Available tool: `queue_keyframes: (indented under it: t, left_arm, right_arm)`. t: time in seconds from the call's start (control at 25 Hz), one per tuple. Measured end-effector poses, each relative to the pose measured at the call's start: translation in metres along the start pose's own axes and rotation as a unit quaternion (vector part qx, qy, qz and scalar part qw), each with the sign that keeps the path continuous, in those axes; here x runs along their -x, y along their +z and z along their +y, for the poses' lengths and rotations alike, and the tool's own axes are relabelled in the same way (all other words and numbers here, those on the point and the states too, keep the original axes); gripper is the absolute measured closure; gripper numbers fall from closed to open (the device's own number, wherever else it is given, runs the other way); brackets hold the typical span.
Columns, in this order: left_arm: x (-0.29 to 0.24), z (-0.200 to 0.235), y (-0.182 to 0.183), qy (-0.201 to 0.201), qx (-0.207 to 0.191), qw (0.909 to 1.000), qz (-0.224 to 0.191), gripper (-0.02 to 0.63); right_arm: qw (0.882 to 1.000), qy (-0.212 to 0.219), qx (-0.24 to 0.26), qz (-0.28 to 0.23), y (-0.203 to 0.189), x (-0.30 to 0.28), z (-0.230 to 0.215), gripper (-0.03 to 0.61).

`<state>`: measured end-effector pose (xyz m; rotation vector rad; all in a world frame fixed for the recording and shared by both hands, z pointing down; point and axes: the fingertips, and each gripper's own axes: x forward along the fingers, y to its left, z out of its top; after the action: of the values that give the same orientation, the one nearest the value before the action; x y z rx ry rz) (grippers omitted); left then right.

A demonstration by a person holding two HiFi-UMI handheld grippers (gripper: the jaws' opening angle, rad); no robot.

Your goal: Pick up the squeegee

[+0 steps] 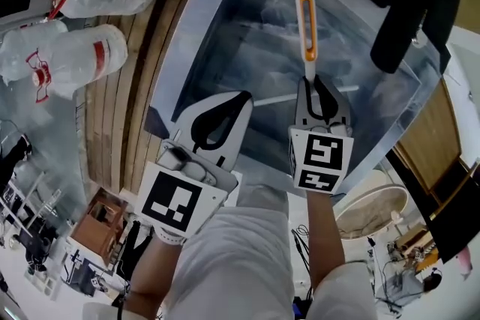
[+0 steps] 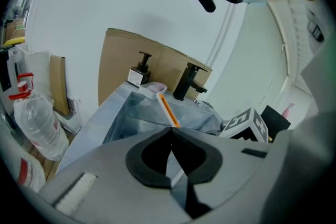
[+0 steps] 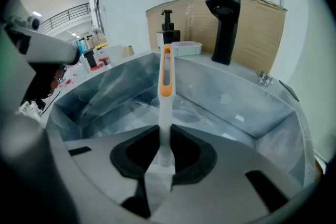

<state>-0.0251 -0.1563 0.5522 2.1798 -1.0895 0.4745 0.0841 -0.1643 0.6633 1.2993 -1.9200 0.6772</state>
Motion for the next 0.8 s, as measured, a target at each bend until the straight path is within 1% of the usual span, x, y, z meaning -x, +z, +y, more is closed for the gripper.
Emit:
queue_keyframes:
  t: [0.16, 0.4, 0.52, 0.8]
  left_arm:
    - [0.013, -0.009, 0.007, 0.001, -0.007, 1.0, -0.003, 0.609]
    - [0.032, -0.023, 0.025, -0.004, -0.033, 0.9993, -0.015, 0.609]
    - [0.048, -0.03, 0.033, -0.005, -0.044, 0.9989, -0.019, 0.609]
    - [0.084, -0.05, 0.051, -0.007, -0.057, 0.9978, -0.033, 0.609]
  right_arm:
    - [1.0, 0.003, -0.003, -0.017, 0.011, 0.024, 0.004, 0.52]
    - [0.999, 0.009, 0.006, -0.035, 0.03, 0.061, 0.01, 0.52]
    - [0.999, 0.008, 0.015, -0.048, 0.042, 0.084, 0.015, 0.52]
    - [0.997, 0.001, 0.013, -0.082, 0.069, 0.137, 0.021, 0.52]
